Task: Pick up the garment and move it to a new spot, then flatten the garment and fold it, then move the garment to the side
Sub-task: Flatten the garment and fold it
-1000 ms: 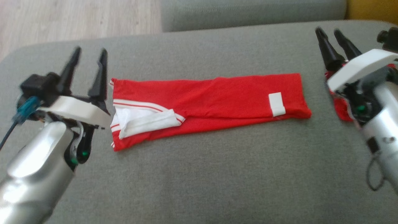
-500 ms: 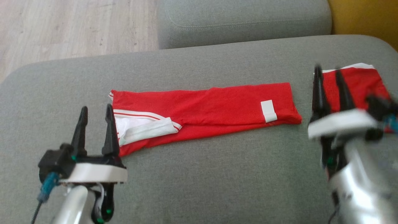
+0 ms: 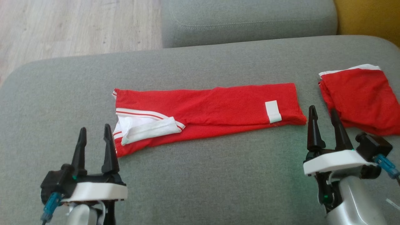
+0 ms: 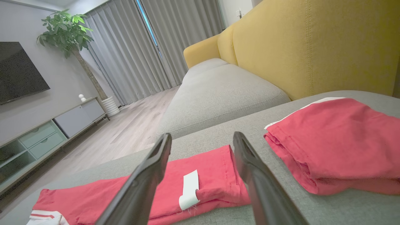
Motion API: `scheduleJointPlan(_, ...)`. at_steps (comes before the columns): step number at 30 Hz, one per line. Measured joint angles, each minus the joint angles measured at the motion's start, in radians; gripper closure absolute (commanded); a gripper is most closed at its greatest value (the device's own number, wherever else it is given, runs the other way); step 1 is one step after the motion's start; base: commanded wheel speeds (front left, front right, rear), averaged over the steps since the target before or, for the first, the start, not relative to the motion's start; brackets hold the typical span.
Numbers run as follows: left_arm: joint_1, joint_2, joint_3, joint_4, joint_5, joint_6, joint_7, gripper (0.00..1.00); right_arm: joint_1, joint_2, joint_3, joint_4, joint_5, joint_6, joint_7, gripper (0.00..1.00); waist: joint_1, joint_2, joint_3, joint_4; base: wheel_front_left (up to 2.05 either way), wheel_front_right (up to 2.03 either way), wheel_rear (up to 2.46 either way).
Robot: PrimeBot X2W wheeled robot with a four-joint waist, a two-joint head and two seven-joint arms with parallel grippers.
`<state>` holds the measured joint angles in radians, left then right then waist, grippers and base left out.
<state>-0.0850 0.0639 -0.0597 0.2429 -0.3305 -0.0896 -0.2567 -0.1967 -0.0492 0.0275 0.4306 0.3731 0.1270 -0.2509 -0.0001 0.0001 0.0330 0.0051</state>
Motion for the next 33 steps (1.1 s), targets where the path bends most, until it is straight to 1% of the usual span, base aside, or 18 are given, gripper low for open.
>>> scheduleJointPlan(3,-0.016,-0.013,0.004,0.011,0.025,-0.016,0.000,0.00,-0.027,0.000,-0.005,0.021,-0.036,0.000,0.000,0.00,0.0000,0.0000,0.016,0.011,0.00,0.00,0.00)
scheduleJointPlan(6,-0.029,-0.015,0.004,0.013,0.032,-0.021,0.000,0.00,-0.059,0.000,-0.017,0.054,-0.064,0.000,0.000,0.00,0.0001,0.0000,0.030,0.019,0.00,0.00,0.00)
scheduleJointPlan(9,-0.051,-0.015,0.003,0.013,0.032,-0.026,0.000,0.00,-0.120,0.000,-0.059,0.113,-0.094,0.000,0.025,0.00,0.0001,0.0000,0.056,0.032,0.00,0.00,0.00)
scheduleJointPlan(11,-0.066,-0.016,0.001,0.014,0.032,-0.034,0.000,0.00,-0.167,0.000,-0.106,0.167,-0.111,0.000,0.058,0.00,0.0002,-0.0001,0.077,0.042,0.00,0.00,0.00)
scheduleJointPlan(15,-0.098,-0.017,-0.012,0.018,0.031,-0.034,0.000,0.00,-0.249,0.000,-0.200,0.290,-0.138,0.000,0.103,0.00,0.0002,-0.0001,0.118,0.065,0.00,0.00,0.00)
scheduleJointPlan(18,-0.116,-0.018,-0.024,0.022,0.031,-0.035,0.000,0.00,-0.294,0.000,-0.245,0.389,-0.161,0.000,0.128,0.00,0.0003,-0.0001,0.144,0.085,0.00,0.00,0.00)
scheduleJointPlan(23,-0.133,-0.019,-0.036,0.025,0.021,-0.035,0.000,0.00,-0.352,0.000,-0.262,0.529,-0.184,0.000,0.145,0.00,0.0003,-0.0001,0.173,0.108,0.00,0.00,0.00)
scheduleJointPlan(27,-0.138,-0.019,-0.036,0.026,0.022,-0.035,0.000,0.00,-0.410,-0.012,-0.254,0.617,-0.186,0.000,0.147,0.00,0.0002,-0.0001,0.180,0.109,0.00,0.00,0.00)
scheduleJointPlan(28,-0.139,-0.019,-0.036,0.027,0.022,-0.035,0.000,0.00,-0.423,-0.014,-0.244,0.634,-0.179,0.000,0.147,0.76,0.0001,-0.0001,0.180,0.107,0.00,0.00,0.00)
scheduleJointPlan(29,-0.139,-0.019,-0.035,0.027,0.022,-0.035,0.000,0.00,-0.435,-0.017,-0.232,0.650,-0.169,0.000,0.144,1.00,0.0001,-0.0001,0.179,0.104,0.00,0.00,0.00)
scheduleJointPlan(33,-0.139,-0.020,-0.034,0.027,0.022,-0.035,0.000,0.00,-0.449,-0.017,-0.198,0.686,-0.142,0.000,0.104,1.00,0.0001,-0.0001,0.176,0.088,0.00,0.00,0.00)
